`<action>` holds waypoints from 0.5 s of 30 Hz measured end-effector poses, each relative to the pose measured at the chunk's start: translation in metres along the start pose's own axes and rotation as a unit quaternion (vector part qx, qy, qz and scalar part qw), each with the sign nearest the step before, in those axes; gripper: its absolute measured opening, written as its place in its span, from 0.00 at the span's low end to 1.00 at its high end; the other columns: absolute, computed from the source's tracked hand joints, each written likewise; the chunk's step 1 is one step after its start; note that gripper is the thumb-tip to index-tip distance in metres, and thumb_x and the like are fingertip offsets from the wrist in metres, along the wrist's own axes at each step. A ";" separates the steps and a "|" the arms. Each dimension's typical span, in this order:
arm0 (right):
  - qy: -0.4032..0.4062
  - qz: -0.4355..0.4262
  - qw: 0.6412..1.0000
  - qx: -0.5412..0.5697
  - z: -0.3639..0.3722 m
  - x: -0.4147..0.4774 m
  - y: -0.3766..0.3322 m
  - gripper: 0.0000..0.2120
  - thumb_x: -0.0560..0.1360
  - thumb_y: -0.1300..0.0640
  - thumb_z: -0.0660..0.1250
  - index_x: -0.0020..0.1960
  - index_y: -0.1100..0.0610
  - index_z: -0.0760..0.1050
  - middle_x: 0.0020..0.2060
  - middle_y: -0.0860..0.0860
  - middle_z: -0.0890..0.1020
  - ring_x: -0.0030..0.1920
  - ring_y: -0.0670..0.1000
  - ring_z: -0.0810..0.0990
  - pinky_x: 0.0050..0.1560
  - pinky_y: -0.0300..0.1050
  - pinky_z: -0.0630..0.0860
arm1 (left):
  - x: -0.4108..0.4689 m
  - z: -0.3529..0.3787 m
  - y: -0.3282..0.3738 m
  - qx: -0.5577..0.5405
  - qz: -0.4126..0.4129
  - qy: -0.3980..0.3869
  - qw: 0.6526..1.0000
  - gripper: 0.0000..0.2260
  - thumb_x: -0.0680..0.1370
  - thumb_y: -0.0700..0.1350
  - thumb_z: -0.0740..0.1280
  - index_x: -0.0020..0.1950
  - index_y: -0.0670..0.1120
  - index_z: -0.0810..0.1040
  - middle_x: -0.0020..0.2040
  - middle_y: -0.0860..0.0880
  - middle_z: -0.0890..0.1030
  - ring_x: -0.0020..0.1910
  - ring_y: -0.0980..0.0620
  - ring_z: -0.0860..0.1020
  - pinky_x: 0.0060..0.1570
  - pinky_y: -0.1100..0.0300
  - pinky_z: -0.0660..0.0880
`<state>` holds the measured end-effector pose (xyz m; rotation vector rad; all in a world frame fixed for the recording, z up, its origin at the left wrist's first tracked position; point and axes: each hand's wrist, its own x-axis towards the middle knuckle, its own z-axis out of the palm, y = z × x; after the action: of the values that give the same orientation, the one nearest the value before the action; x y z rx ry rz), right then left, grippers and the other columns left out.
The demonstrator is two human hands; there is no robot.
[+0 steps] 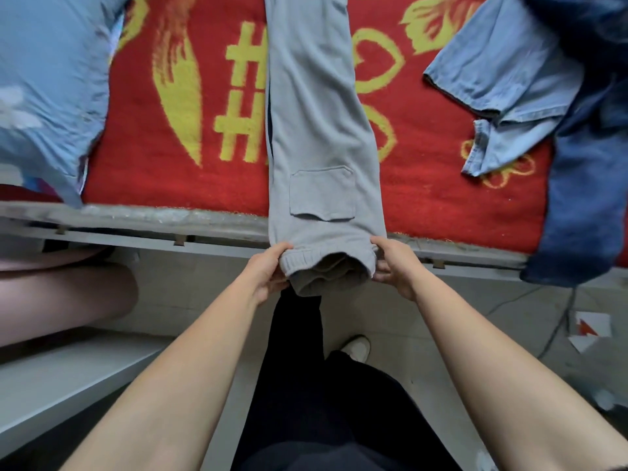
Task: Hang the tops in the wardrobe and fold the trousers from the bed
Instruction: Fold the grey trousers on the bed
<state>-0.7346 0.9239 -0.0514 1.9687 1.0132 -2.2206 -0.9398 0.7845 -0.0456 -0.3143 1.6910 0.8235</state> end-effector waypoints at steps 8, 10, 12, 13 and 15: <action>0.039 -0.057 0.998 -0.006 0.022 0.028 -0.073 0.07 0.74 0.56 0.68 0.51 0.56 0.74 0.31 0.51 0.72 0.26 0.49 0.67 0.27 0.38 0.66 | 0.020 0.002 0.072 -0.038 0.011 0.009 0.999 0.08 0.74 0.53 0.68 0.45 0.49 0.77 0.30 0.50 0.76 0.25 0.53 0.75 0.22 0.65 0.70; 0.048 -0.059 0.997 -0.010 0.031 0.044 -0.105 0.08 0.73 0.56 0.67 0.51 0.56 0.76 0.32 0.51 0.76 0.27 0.49 0.68 0.28 0.38 0.67 | 0.032 0.002 0.105 -0.066 0.011 -0.002 0.998 0.06 0.75 0.50 0.67 0.41 0.49 0.77 0.27 0.51 0.76 0.21 0.55 0.74 0.22 0.66 0.71; 0.072 -0.044 0.996 -0.004 0.041 0.064 -0.137 0.05 0.71 0.55 0.67 0.45 0.54 0.78 0.29 0.49 0.76 0.26 0.48 0.69 0.25 0.36 0.68 | 0.047 0.006 0.138 -0.080 0.002 -0.005 0.997 0.05 0.74 0.47 0.67 0.39 0.48 0.77 0.25 0.52 0.76 0.20 0.56 0.74 0.22 0.66 0.72; 0.089 -0.037 0.995 -0.001 0.046 0.075 -0.152 0.04 0.71 0.55 0.67 0.45 0.54 0.77 0.29 0.49 0.75 0.25 0.48 0.68 0.24 0.35 0.68 | 0.056 0.008 0.154 -0.084 0.000 -0.004 0.996 0.05 0.74 0.46 0.66 0.39 0.48 0.77 0.24 0.52 0.75 0.19 0.56 0.74 0.22 0.66 0.72; 0.116 -0.031 0.993 -0.001 0.055 0.099 -0.179 0.08 0.72 0.54 0.67 0.49 0.56 0.76 0.29 0.50 0.76 0.22 0.47 0.70 0.22 0.35 0.68 | 0.074 0.011 0.183 -0.109 0.006 -0.011 0.994 0.04 0.76 0.45 0.65 0.43 0.46 0.77 0.28 0.50 0.77 0.23 0.55 0.76 0.25 0.64 0.74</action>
<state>-0.8779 1.0796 -0.0579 2.2662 1.1125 -2.0522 -1.0638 0.9389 -0.0511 -0.4438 1.5862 1.0200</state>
